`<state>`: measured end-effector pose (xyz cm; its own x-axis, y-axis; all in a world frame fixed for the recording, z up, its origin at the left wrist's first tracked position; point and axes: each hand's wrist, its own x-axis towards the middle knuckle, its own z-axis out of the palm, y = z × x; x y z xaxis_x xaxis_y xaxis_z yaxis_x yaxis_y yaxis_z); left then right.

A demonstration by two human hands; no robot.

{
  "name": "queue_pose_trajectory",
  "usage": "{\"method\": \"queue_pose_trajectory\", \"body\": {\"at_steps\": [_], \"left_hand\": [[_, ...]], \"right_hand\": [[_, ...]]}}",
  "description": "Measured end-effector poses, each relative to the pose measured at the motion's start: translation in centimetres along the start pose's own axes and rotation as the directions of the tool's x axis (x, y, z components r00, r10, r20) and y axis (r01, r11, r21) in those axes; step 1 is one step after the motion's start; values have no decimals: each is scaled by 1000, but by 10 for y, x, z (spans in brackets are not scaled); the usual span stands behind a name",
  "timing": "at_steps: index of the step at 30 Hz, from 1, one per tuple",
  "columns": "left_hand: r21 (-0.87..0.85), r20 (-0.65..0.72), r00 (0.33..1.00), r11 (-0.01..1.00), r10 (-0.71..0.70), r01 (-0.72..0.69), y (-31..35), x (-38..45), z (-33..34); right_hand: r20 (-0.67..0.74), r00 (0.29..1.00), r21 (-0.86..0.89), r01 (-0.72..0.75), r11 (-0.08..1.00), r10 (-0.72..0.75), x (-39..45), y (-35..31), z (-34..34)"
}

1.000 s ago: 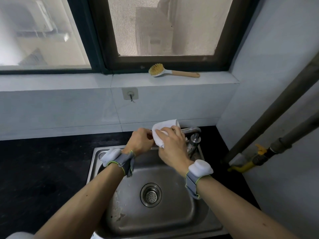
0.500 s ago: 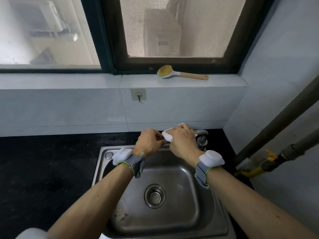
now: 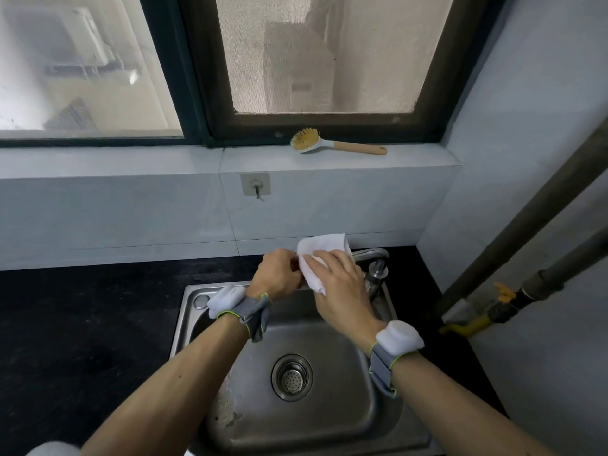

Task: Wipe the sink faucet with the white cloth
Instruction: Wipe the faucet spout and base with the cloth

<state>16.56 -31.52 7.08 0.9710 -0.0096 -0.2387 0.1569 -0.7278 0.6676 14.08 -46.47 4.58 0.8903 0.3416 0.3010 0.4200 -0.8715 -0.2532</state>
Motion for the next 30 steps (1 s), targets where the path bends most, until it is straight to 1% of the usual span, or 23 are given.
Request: {"method": "queue_pose_trajectory", "body": {"at_steps": [3, 5, 10, 14, 17, 18, 22, 24, 26, 28, 30], "left_hand": [[-48, 3, 1000, 999, 3, -2, -1, 0, 1], [-89, 6, 1000, 996, -3, 3, -2, 0, 3], [-127, -7, 1000, 992, -21, 20, 0, -3, 2], [-131, -4, 1000, 991, -29, 29, 2, -5, 1], [-130, -13, 999, 991, -40, 38, 2, -6, 2], [-129, -14, 999, 991, -43, 41, 2, -6, 2], [-99, 6, 999, 995, -32, 33, 6, -6, 2], [-79, 9, 1000, 997, -22, 23, 10, -7, 0], [-65, -3, 1000, 998, -11, 11, 12, -6, -1], [-30, 17, 1000, 999, -11, 11, 14, -6, -2], [-10, 39, 999, 1000, -18, 18, 15, -5, -3]], "right_hand": [[-20, 1000, -10, -2, 1000, 2, -6, 2, 1], [-32, 999, -12, -28, 1000, 28, -10, 4, 3], [-75, 987, -73, -146, 987, 141, -15, 3, 7], [-63, 965, -131, -262, 956, 256, -9, 1, 6], [-48, 954, -82, -298, 951, 295, -1, -5, 5], [-45, 958, -55, -284, 957, 282, 0, -6, 5], [7, 990, -12, -139, 990, 139, 0, -4, 6], [3, 996, 15, -90, 996, 90, -1, 0, 5], [-1, 1000, 1, -19, 1000, 19, -3, 6, 3], [13, 998, -44, 59, 997, -58, -6, 12, 0], [18, 995, -97, 96, 991, -95, -6, 18, -2]]}}
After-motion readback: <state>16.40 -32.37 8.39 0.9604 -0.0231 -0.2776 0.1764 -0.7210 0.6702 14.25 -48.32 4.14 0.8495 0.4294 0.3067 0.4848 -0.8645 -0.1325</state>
